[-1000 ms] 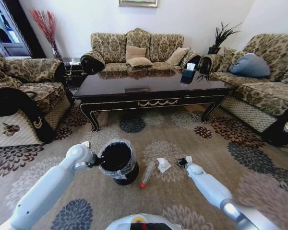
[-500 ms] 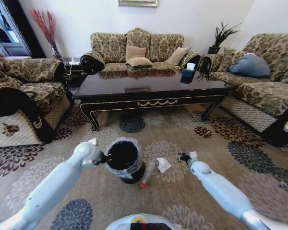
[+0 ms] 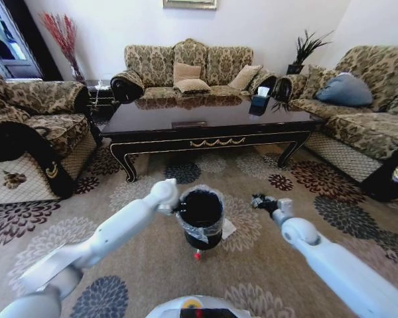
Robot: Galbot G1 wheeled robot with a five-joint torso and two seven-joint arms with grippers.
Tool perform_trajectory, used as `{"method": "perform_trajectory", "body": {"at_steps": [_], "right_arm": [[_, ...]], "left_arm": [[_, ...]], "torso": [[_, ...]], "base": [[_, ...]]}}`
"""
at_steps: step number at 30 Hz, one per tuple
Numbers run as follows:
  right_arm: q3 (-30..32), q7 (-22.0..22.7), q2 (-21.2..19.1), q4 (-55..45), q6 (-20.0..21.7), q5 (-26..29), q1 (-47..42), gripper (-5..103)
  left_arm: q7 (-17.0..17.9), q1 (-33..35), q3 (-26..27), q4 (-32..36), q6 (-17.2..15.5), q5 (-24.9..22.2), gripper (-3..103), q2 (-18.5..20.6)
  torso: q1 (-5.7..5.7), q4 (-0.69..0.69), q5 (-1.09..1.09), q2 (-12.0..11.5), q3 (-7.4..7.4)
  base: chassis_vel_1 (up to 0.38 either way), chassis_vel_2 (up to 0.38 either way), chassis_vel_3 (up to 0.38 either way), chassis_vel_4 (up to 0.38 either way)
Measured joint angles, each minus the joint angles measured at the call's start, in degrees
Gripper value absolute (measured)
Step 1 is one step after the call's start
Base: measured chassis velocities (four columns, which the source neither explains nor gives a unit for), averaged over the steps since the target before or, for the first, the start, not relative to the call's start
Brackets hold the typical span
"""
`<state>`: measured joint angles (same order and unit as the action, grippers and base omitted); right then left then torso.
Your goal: Move to the front of the table and pick up the trash from the floor, then place it into the trash bin.
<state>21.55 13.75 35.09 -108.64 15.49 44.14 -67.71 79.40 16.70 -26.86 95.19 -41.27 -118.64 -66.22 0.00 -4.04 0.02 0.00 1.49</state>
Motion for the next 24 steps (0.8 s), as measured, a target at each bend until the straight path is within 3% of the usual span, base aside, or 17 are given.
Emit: {"method": "perform_trajectory", "body": {"at_steps": [3,5,12,17,24], "right_arm": [[1.9,0.0,-1.1,-2.9,-0.1,0.5,-1.2,32],[3.6,0.4,-2.1,-8.2,0.2,1.6,-2.6,32],[3.8,1.7,-1.4,-17.6,1.7,2.5,-5.3,32],[3.1,2.2,-0.3,-20.6,2.3,0.5,-8.3,32],[3.5,2.0,1.1,-21.5,2.3,-2.9,-12.2,32]], "left_arm": [[0.1,-1.2,-1.2,-1.8,0.0,0.2,0,-2.2],[0.9,-2.6,-3.0,-4.3,0.1,0.4,0,-5.9],[2.8,-5.5,-5.3,-8.5,0.0,-0.3,0,-14.0],[4.6,-6.2,-5.7,-9.3,-0.4,-1.1,0,-16.2],[5.0,-6.9,-6.2,-9.1,-0.3,-1.2,0,-16.4]], "torso": [[0.00,0.00,0.00,0.0,0.00],[0.00,0.00,0.00,0.0,0.00],[0.00,-0.03,0.00,0.0,0.00],[0.00,0.01,-0.01,0.0,0.00],[0.00,0.01,-0.01,0.0,0.00]], "base": [[0.000,0.000,0.000,0.000],[0.000,0.000,0.000,0.000],[0.000,0.000,0.000,0.000],[0.000,0.000,0.000,0.000],[0.000,0.000,0.000,0.000]]}}
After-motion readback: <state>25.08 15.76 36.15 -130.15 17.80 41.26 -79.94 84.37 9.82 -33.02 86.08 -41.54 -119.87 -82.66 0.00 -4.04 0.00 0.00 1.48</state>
